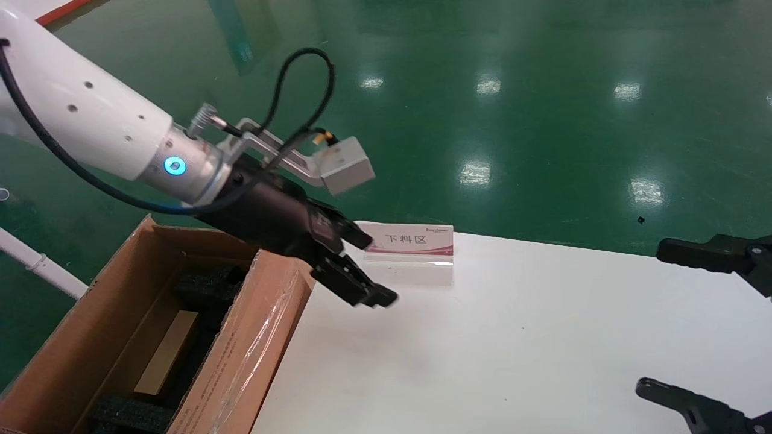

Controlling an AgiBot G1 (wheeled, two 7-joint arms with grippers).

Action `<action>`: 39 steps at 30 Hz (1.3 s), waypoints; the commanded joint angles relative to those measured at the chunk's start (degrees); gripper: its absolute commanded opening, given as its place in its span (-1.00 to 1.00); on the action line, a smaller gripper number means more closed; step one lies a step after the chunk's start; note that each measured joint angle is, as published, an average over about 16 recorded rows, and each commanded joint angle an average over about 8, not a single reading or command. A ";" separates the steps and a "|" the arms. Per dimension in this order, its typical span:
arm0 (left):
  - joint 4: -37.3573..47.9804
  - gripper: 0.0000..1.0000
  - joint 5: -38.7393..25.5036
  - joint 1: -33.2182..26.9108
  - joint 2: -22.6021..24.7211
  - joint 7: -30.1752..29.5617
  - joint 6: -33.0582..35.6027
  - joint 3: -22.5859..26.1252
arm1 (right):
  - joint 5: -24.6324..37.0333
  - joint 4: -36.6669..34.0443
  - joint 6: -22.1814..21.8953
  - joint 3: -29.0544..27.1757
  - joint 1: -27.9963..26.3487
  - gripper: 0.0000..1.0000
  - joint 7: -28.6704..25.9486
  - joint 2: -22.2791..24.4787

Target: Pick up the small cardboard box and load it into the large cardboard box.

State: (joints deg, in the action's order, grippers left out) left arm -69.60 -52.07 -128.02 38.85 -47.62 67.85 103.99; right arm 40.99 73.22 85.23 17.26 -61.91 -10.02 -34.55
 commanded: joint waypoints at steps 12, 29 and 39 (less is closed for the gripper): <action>-1.23 1.00 3.15 20.51 -1.18 11.38 5.51 -27.16 | 0.01 0.00 -0.01 -0.05 0.02 1.00 -0.01 0.00; -2.85 1.00 7.30 47.50 -2.74 26.35 12.76 -62.88 | 0.26 0.10 0.13 -0.40 0.12 1.00 -0.22 -0.14; -3.76 1.00 9.66 62.89 -3.62 34.90 16.89 -83.26 | 0.41 0.17 0.21 -0.61 0.17 1.00 -0.35 -0.22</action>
State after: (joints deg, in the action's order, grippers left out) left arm -73.27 -42.62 -66.52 35.31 -13.49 84.37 22.58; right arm 41.40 73.38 85.44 16.65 -61.74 -10.36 -34.77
